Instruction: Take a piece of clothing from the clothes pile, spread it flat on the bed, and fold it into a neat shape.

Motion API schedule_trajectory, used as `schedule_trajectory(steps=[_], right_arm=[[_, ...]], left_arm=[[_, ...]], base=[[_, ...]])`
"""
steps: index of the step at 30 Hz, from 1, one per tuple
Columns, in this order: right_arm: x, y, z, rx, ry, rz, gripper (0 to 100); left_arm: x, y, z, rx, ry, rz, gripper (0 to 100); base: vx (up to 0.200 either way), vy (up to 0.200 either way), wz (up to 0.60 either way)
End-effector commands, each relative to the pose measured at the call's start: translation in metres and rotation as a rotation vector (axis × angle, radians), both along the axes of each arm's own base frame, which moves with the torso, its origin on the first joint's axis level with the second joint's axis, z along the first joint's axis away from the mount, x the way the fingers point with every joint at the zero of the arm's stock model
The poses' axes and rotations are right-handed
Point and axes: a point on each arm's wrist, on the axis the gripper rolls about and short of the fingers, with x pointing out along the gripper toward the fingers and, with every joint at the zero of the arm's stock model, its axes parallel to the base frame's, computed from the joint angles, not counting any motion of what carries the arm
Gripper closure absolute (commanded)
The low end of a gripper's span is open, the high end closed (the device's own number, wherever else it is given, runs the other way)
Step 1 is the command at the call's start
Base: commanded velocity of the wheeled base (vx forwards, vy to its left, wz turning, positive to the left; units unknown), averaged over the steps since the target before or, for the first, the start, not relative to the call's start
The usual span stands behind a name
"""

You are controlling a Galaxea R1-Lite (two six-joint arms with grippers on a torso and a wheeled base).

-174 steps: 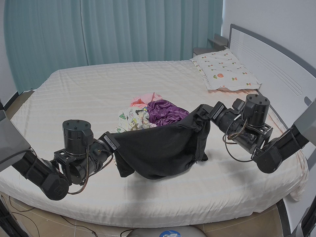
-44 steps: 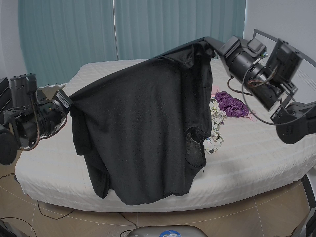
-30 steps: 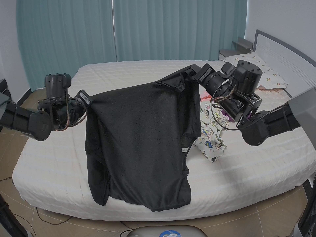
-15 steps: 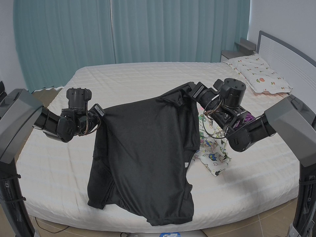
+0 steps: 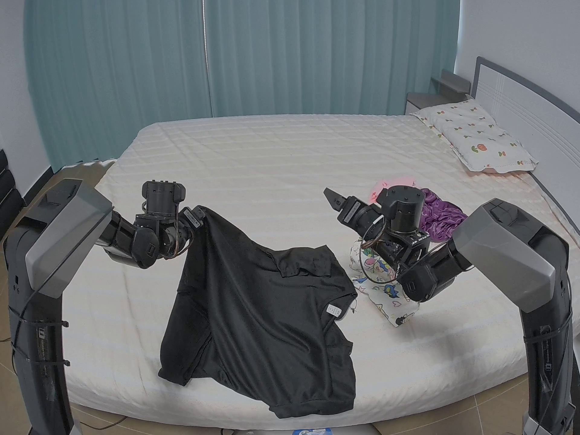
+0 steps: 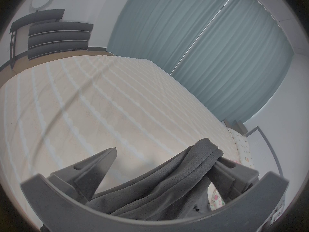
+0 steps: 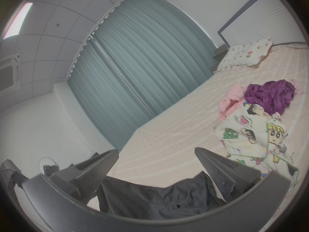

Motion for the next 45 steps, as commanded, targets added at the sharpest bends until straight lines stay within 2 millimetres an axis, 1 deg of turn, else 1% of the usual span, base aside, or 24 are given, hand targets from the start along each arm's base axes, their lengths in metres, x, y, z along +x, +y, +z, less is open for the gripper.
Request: schedule_trajectory(steps=[1,3,4,5,7,8,10,13,15,18,21,25,28,31,32,33,36,42,43,45], right_arm=[[-0.016,-0.009,-0.009,-0.033,0.068,0.011,0],[-0.023,-0.011,-0.010,-0.044,0.091,0.017,0],[-0.023,-0.011,-0.010,-0.044,0.091,0.017,0],[-0.029,-0.012,-0.012,-0.052,0.108,0.022,0],[-0.033,-0.013,-0.014,-0.058,0.122,0.028,0],[-0.037,-0.014,-0.016,-0.063,0.133,0.037,0],[-0.040,-0.013,-0.020,-0.066,0.144,0.046,0],[-0.042,-0.013,-0.022,-0.071,0.153,0.048,0],[-0.044,-0.014,-0.027,-0.080,0.169,0.051,0],[-0.047,-0.011,-0.032,-0.087,0.186,0.061,0],[-0.052,-0.012,-0.038,-0.101,0.212,0.065,0],[-0.058,-0.012,-0.047,-0.115,0.244,0.083,0],[-0.063,-0.013,-0.057,-0.131,0.285,0.102,0],[-0.069,-0.010,-0.073,-0.147,0.333,0.142,0],[-0.069,-0.010,-0.074,-0.148,0.336,0.144,0],[-0.067,-0.008,-0.081,-0.153,0.347,0.147,0],[-0.062,-0.006,-0.090,-0.164,0.383,0.164,0],[-0.060,0.001,-0.097,-0.181,0.448,0.202,0],[-0.058,0.005,-0.105,-0.194,0.474,0.208,100],[-0.057,0.009,-0.112,-0.206,0.498,0.213,100]], left_arm=[[0.003,0.006,-0.012,0.066,0.049,-0.016,0],[0.006,0.013,-0.010,0.125,0.048,-0.028,0],[0.006,0.013,-0.010,0.125,0.048,-0.028,0],[0.012,0.021,-0.003,0.180,0.030,-0.022,0],[0.016,0.027,0.001,0.218,0.021,-0.002,0],[0.018,0.033,0.004,0.262,0.016,0.009,0],[0.019,0.038,0.006,0.314,0.016,-0.001,0],[0.024,0.046,0.012,0.337,0.002,0.010,0],[0.028,0.054,0.004,0.375,0.017,0.023,0],[0.031,0.060,-0.008,0.447,0.052,0.006,0],[0.037,0.062,-0.015,0.459,0.062,0.018,0],[0.037,0.062,-0.029,0.474,0.101,0.022,0],[0.036,0.062,-0.034,0.474,0.120,0.015,0],[0.031,0.062,-0.039,0.459,0.179,-0.016,0],[0.031,0.062,-0.038,0.454,0.181,-0.022,0],[0.030,0.061,-0.038,0.435,0.192,-0.041,0],[0.025,0.061,-0.032,0.377,0.185,-0.039,0],[0.024,0.064,-0.032,0.363,0.187,-0.038,0],[0.024,0.068,-0.031,0.361,0.192,-0.030,0],[0.023,0.069,-0.031,0.353,0.196,-0.025,0]], base=[[0.000,0.000,0.00],[0.000,0.000,0.00],[0.000,0.000,0.00],[0.000,0.000,0.00],[0.000,0.000,0.00],[0.000,0.000,0.00],[0.000,0.000,0.00],[0.000,0.000,0.00],[0.000,0.000,0.00],[0.000,0.000,0.00],[0.000,0.000,0.00],[0.000,0.000,0.00],[0.000,0.000,0.00],[0.000,0.000,0.00],[0.000,0.000,0.00],[0.000,0.000,0.00],[0.000,0.000,0.00],[0.000,0.000,0.00],[0.000,0.000,0.00],[0.000,0.000,0.00]])
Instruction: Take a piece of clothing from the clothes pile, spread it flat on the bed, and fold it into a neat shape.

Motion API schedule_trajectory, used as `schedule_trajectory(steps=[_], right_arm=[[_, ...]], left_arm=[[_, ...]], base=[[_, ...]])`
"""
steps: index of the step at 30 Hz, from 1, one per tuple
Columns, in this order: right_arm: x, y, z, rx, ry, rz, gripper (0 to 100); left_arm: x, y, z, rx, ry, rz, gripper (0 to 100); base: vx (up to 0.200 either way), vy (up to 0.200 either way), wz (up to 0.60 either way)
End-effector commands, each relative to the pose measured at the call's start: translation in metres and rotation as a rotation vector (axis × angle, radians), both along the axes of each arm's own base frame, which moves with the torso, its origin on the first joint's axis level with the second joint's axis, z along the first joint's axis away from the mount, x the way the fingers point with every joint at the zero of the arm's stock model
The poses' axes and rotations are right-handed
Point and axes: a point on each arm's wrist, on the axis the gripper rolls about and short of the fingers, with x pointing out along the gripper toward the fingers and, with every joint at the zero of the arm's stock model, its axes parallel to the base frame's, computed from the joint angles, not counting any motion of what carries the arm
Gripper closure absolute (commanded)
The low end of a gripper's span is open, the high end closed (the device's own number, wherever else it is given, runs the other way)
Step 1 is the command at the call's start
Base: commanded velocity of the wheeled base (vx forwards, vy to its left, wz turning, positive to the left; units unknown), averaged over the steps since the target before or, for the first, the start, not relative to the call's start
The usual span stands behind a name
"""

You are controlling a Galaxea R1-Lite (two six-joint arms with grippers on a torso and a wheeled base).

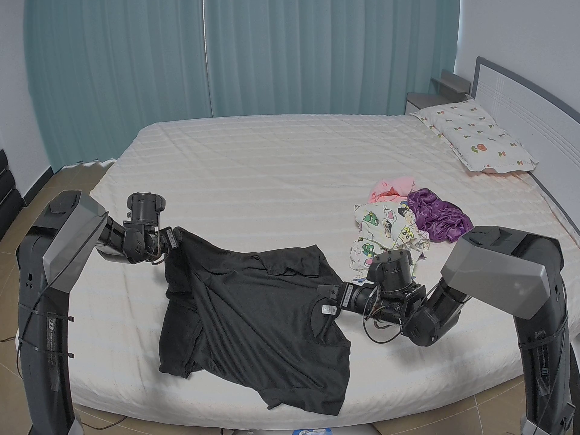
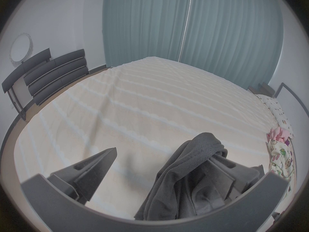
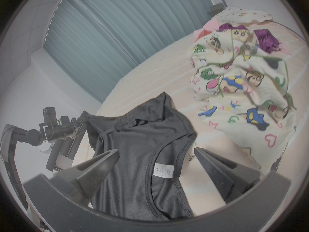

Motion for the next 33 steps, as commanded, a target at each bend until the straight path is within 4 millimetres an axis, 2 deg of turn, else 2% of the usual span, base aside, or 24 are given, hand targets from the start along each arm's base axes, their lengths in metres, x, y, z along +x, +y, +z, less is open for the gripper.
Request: schedule_trajectory(steps=[1,6,11,15,16,22,30,31,33], right_arm=[[0.004,0.010,-0.020,-0.021,0.042,0.019,100],[0.012,0.018,-0.037,-0.051,0.083,0.012,100],[0.014,0.018,-0.034,-0.063,0.078,-0.016,100],[0.017,0.011,-0.020,-0.051,0.030,-0.056,100],[0.017,0.009,-0.018,-0.047,0.026,-0.059,0],[0.008,0.005,-0.012,-0.040,0.016,-0.055,0],[0.005,0.013,-0.035,-0.059,0.061,-0.030,0],[0.005,0.017,-0.037,-0.059,0.066,-0.018,100],[0.008,0.020,-0.039,-0.062,0.070,-0.015,100]], left_arm=[[-0.002,0.004,0.007,-0.011,-0.005,0.016,0],[-0.004,0.006,0.007,-0.030,-0.002,0.024,0],[-0.005,0.008,0.004,-0.033,0.007,0.026,0],[-0.005,0.009,0.004,-0.034,0.005,0.028,0],[-0.005,0.009,0.004,-0.034,0.005,0.028,0],[-0.005,0.009,0.002,-0.036,0.009,0.030,0],[-0.005,0.008,0.002,-0.050,0.005,0.037,0],[-0.005,0.008,0.001,-0.050,0.007,0.037,0],[-0.005,0.008,0.000,-0.052,0.009,0.033,0]], base=[[0.000,0.000,0.00],[0.000,0.000,0.00],[0.000,0.000,0.00],[0.000,0.000,0.00],[0.000,0.000,0.00],[0.000,0.000,0.00],[0.000,0.000,0.00],[0.000,0.000,0.00],[0.000,0.000,0.00]])
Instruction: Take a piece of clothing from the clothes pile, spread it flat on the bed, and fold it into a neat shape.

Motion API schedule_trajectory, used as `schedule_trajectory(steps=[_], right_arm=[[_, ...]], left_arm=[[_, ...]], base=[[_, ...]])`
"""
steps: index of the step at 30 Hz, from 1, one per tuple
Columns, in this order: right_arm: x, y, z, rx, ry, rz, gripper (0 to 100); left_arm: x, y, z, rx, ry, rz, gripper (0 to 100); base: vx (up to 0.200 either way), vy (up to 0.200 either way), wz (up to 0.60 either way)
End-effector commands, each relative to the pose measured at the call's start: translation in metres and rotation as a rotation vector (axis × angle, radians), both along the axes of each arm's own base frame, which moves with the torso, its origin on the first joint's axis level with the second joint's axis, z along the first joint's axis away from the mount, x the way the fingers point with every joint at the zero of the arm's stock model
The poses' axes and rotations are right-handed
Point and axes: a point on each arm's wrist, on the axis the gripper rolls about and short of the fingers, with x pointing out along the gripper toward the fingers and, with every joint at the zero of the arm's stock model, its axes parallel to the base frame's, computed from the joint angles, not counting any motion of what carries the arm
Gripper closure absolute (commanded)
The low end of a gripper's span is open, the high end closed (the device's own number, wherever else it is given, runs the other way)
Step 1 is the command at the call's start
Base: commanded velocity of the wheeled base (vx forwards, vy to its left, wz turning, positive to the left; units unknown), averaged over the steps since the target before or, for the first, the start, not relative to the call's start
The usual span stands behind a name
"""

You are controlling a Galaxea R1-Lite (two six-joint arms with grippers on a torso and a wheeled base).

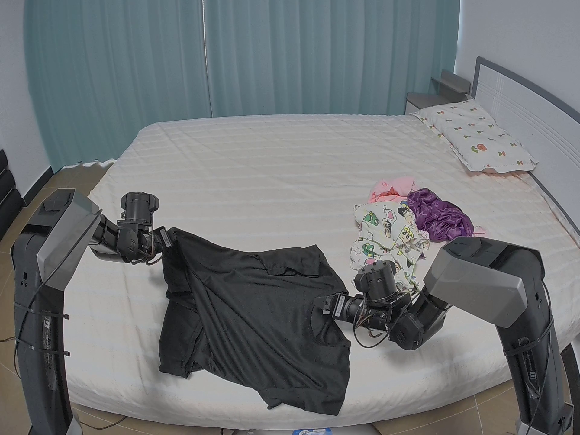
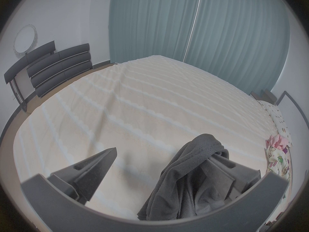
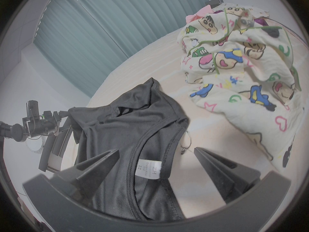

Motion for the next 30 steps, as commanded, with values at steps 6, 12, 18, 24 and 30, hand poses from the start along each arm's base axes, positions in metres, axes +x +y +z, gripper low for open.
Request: schedule_trajectory(steps=[6,12,18,24,30], right_arm=[[0.014,0.001,-0.005,-0.028,0.002,-0.063,100],[0.032,-0.024,0.022,-0.005,-0.092,-0.169,100],[0.041,-0.043,0.036,0.012,-0.142,-0.214,100],[0.042,-0.049,0.028,-0.017,-0.135,-0.226,100],[0.043,-0.049,0.023,-0.052,-0.156,-0.246,100]], left_arm=[[0.001,0.000,0.000,-0.010,-0.006,0.003,0],[0.003,0.003,-0.001,-0.013,-0.013,0.011,0],[0.005,0.003,-0.014,-0.014,0.007,0.010,0],[0.007,0.003,-0.026,-0.015,0.028,0.007,0],[0.005,0.001,-0.029,-0.029,0.039,-0.006,0]], base=[[0.000,0.000,0.00],[0.000,0.000,0.00],[0.000,0.000,0.00],[0.000,0.000,0.00],[0.000,0.000,0.00]])
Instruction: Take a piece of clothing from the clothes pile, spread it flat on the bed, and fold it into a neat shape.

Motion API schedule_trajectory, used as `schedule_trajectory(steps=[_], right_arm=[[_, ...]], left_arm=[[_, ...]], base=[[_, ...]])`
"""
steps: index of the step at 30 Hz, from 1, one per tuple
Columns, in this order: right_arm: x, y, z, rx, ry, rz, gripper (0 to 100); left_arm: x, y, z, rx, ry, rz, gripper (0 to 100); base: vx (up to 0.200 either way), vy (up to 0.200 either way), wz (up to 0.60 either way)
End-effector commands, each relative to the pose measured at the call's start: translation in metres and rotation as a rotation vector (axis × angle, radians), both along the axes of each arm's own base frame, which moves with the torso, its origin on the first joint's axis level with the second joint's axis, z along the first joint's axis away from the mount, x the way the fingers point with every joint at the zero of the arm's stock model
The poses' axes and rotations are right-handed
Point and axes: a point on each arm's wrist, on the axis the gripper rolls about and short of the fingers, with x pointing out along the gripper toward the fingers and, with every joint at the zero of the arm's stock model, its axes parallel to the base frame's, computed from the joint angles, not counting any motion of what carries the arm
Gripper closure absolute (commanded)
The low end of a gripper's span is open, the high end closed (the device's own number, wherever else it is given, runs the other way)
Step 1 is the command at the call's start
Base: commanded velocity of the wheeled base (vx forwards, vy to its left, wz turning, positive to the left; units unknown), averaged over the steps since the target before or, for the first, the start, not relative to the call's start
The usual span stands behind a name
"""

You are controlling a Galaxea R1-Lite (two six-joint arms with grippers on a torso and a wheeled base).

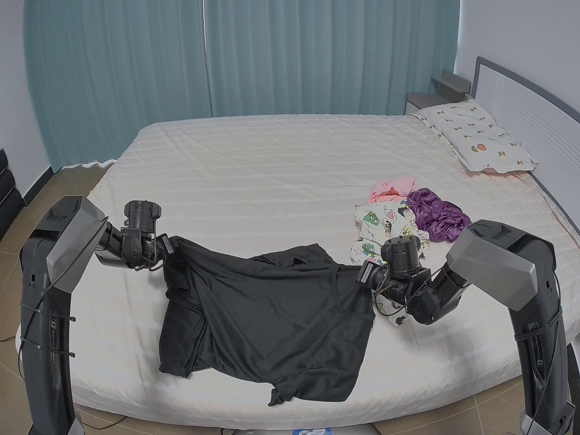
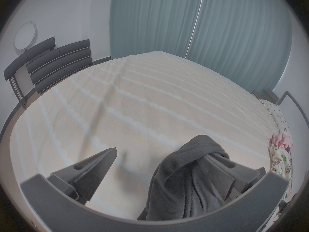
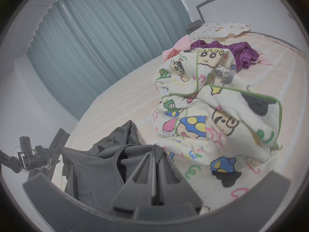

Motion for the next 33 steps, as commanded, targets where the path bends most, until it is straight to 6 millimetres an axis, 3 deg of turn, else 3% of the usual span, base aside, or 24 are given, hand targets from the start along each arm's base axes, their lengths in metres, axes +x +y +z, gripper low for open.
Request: schedule_trajectory(steps=[1,8,18,21,27,29,30,33], right_arm=[[-0.001,0.001,-0.006,-0.008,-0.014,0.006,0],[-0.007,0.003,-0.010,0.000,-0.018,0.024,0],[-0.029,0.003,0.008,0.024,0.011,0.081,0],[-0.036,0.002,0.013,0.020,0.018,0.086,0],[-0.079,-0.007,0.023,0.025,0.110,0.166,0],[-0.083,-0.008,0.023,0.023,0.121,0.168,0],[-0.094,-0.008,0.023,0.022,0.147,0.173,0],[-0.103,-0.006,0.023,0.032,0.167,0.178,0]], left_arm=[[-0.001,-0.001,-0.005,-0.012,0.014,-0.010,0],[-0.010,0.002,0.003,-0.081,0.052,-0.048,0],[-0.037,0.034,0.064,-0.341,0.062,-0.129,0],[-0.048,0.038,0.064,-0.372,0.107,-0.136,0],[-0.100,0.031,0.051,-0.467,0.192,-0.226,0],[-0.106,0.031,0.051,-0.472,0.193,-0.228,0],[-0.123,0.029,0.047,-0.481,0.190,-0.230,0],[-0.140,0.027,0.045,-0.487,0.187,-0.227,0]], base=[[0.000,0.000,0.00],[0.000,0.000,0.00],[0.000,0.000,0.00],[0.000,0.000,0.00],[0.000,0.000,0.00],[0.000,0.000,0.00],[0.000,0.000,0.00],[0.000,0.000,0.00]])
